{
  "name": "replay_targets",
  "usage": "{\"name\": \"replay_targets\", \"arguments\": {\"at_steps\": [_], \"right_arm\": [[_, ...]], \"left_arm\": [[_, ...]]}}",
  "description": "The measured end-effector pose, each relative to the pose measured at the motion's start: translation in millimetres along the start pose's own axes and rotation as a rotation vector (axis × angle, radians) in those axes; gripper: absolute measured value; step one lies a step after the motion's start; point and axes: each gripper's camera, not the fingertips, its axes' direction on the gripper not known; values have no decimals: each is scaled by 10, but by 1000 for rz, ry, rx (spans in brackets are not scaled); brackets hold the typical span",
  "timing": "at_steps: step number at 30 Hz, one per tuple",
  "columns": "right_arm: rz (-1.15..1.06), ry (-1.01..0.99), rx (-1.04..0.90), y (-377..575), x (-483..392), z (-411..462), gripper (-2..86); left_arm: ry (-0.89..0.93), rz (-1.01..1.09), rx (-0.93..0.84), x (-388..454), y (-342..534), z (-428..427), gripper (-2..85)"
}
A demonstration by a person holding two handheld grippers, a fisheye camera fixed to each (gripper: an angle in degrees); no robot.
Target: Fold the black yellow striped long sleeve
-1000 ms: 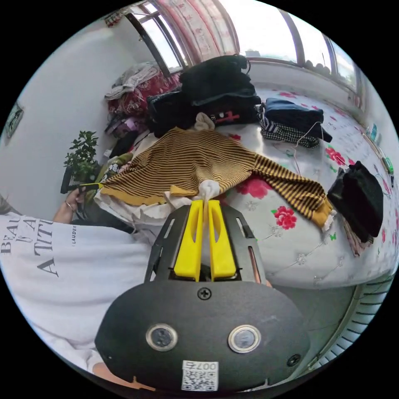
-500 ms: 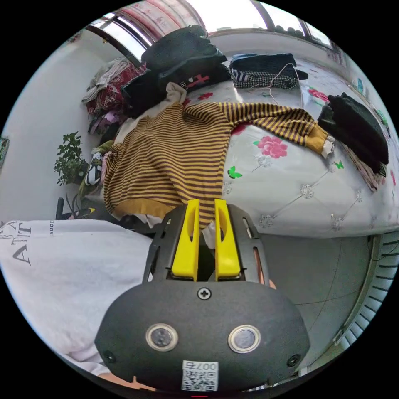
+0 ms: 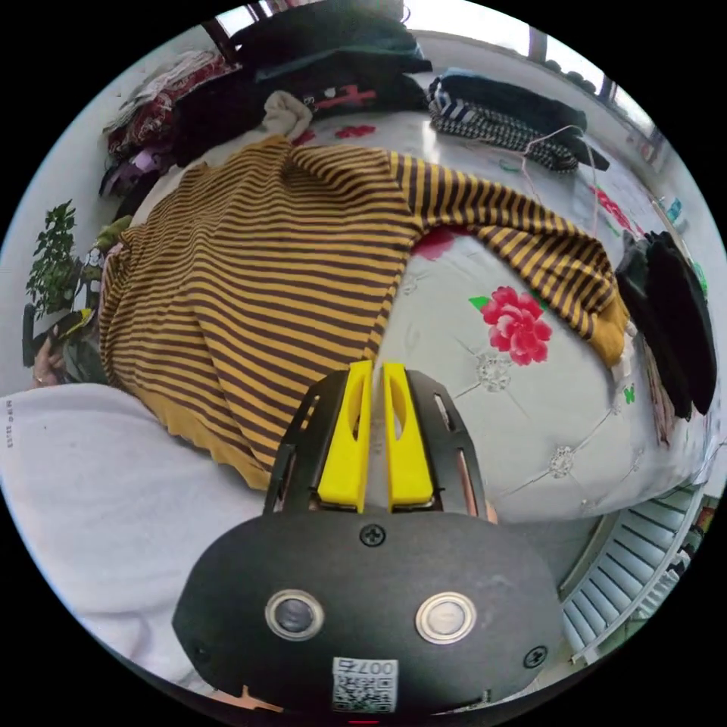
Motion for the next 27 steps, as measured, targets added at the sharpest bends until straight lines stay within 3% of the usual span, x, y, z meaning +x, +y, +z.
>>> {"name": "replay_targets", "arguments": {"at_steps": [5,9,12,16,18,20,22,25,27], "right_arm": [[49,-69,-118,-438,25,-48,59],[-87,25,231,-1096,-389,-507,73],[-192,89,305,-1761,-759,-453,81],[-278,44,148,-2492,-1088,77,74],[-293,118,26,-2763,-1172,493,56],[-278,291,-5,-2875,-1105,687,41],[-224,383,-41,-2982,-896,775,34],[-53,225,-58,-3071,-375,730,36],[91,-3,-8,-3009,24,637,40]], "left_arm": [[-143,59,-25,-26,-135,157,74],[-350,121,-111,29,-248,381,67],[-461,208,-173,169,-362,606,49],[-537,287,-206,328,-449,723,1],[-559,330,-221,367,-446,712,-5],[-524,350,-173,413,-460,499,-8],[-451,353,3,471,-497,-80,-9],[-392,259,194,311,-546,-749,-10],[-350,168,313,113,-551,-1110,-10]]}}
